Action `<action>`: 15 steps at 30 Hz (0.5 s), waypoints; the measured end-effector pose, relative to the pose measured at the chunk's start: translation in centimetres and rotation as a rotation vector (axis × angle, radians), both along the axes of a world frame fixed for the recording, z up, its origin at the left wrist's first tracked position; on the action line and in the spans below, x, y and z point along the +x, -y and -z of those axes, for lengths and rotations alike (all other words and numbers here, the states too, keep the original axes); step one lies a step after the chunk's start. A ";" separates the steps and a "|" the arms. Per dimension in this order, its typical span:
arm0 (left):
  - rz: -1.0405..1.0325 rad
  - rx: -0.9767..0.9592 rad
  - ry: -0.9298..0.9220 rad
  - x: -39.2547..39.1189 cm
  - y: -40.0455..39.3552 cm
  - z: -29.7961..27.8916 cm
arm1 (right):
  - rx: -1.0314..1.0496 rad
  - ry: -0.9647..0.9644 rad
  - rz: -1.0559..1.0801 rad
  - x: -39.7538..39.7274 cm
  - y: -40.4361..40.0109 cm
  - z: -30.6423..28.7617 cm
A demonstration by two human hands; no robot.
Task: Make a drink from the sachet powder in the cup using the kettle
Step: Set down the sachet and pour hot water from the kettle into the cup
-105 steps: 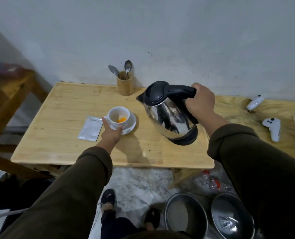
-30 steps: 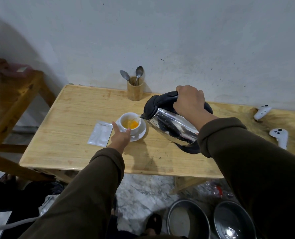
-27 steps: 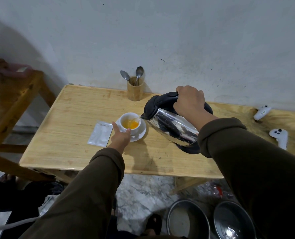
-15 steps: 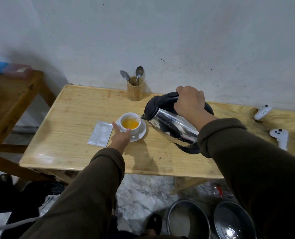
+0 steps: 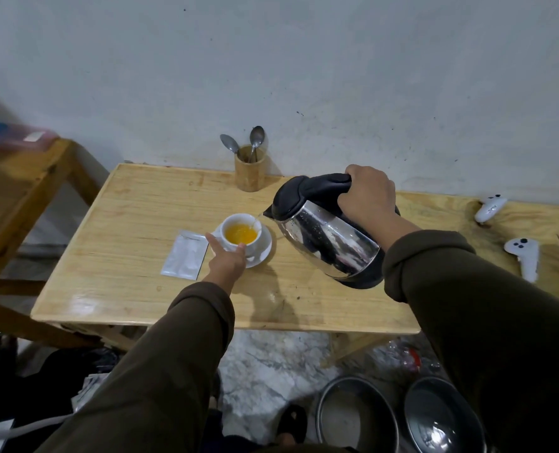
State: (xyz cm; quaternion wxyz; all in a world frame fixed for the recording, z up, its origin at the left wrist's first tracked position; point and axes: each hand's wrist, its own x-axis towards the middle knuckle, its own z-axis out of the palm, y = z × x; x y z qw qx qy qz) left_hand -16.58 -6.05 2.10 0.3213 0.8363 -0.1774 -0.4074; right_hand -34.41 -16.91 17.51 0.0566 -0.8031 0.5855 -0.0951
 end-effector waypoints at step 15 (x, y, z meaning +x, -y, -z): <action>-0.044 0.126 0.000 -4.4 0.0 1.0 | -0.047 0.555 0.571 -7.9 -1.8 2.7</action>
